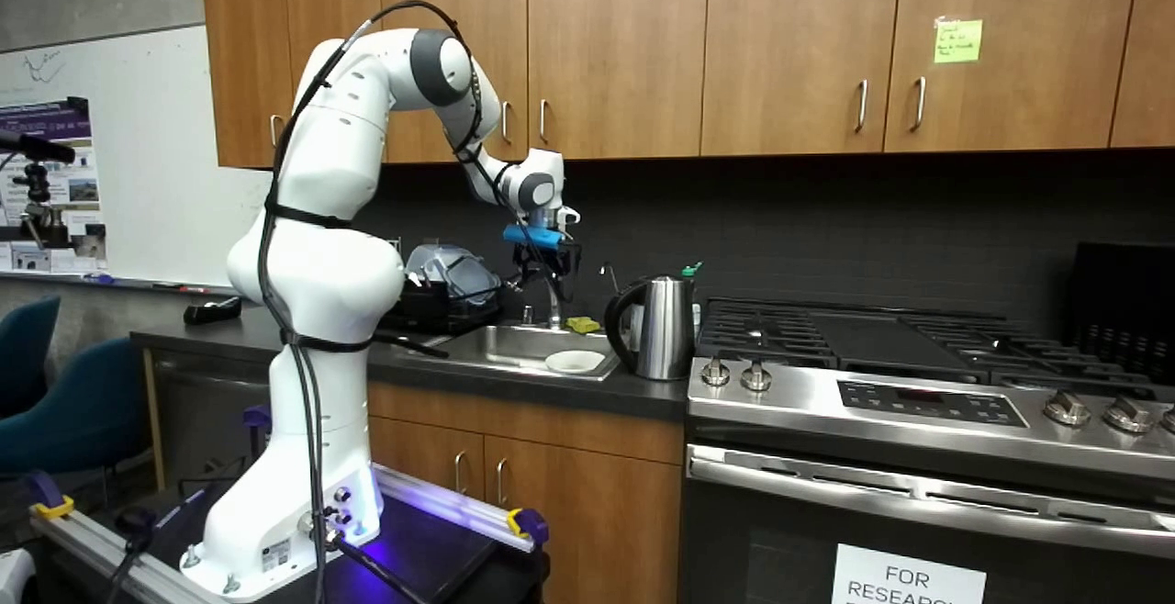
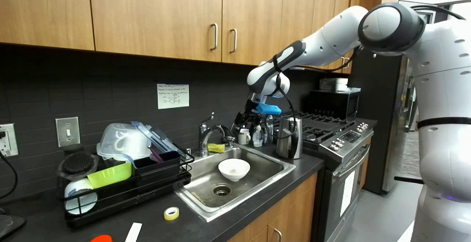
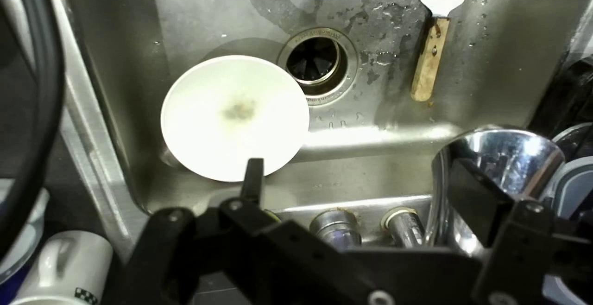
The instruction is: Push the faucet to the right.
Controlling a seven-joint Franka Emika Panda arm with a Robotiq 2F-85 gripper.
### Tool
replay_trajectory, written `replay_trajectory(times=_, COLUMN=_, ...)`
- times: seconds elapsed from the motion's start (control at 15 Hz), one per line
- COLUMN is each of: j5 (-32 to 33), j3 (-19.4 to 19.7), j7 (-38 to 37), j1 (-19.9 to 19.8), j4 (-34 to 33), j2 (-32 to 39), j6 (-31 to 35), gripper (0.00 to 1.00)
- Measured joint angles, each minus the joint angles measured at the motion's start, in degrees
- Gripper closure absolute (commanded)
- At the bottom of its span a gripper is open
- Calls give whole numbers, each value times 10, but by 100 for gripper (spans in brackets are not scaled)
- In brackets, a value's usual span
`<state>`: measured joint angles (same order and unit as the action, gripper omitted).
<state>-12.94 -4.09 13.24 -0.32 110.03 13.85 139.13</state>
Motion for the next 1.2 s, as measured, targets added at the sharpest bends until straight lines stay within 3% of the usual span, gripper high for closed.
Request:
replay_trajectory(times=0.53, j5=108, j3=-2, j7=-102, j1=50, j4=4, j2=-45, j6=-15, gripper=0)
replay_trajectory(times=1.2, j5=127, j3=-24, j7=-125, j1=84, j4=5, j2=-43, j6=-33, gripper=0)
